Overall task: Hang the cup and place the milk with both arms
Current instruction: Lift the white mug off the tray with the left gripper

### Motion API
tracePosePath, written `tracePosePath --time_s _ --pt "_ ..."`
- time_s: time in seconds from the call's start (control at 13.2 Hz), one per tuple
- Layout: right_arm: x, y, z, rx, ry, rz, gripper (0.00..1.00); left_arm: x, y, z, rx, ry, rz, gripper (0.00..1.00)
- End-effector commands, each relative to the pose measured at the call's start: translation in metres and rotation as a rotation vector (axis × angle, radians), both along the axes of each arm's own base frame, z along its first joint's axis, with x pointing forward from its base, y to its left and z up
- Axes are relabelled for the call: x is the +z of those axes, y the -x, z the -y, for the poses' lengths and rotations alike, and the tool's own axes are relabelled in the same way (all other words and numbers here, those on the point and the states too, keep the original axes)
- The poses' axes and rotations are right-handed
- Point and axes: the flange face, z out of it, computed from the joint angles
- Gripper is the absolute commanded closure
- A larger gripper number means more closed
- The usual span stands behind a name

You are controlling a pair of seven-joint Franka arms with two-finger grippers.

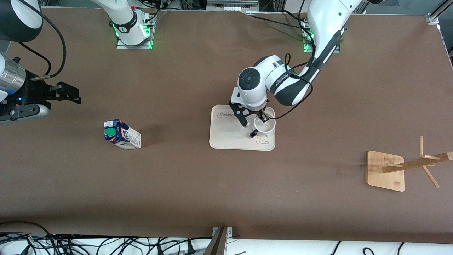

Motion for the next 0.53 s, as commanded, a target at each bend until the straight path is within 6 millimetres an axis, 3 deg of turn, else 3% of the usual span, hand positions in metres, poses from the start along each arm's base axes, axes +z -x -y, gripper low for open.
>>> tracePosePath --time_s 0.0,0.15,0.38,0.45 --pt "0.011 0.020 0.003 -0.002 -0.005 0.032 0.00 0.058 -0.015 0.002 0.030 -0.007 0.038 1.00" --pt "0.011 0.020 0.003 0.002 -0.005 0.029 0.00 0.112 -0.028 -0.011 0.158 -0.028 0.002 1.00" --pt "0.009 0.025 0.007 -0.006 -0.007 0.017 0.00 0.183 -0.045 -0.046 0.371 -0.136 -0.027 1.00" --pt "0.007 0.025 0.006 -0.004 -0.008 0.018 0.00 0.209 -0.052 -0.066 0.465 -0.155 -0.012 1.00"
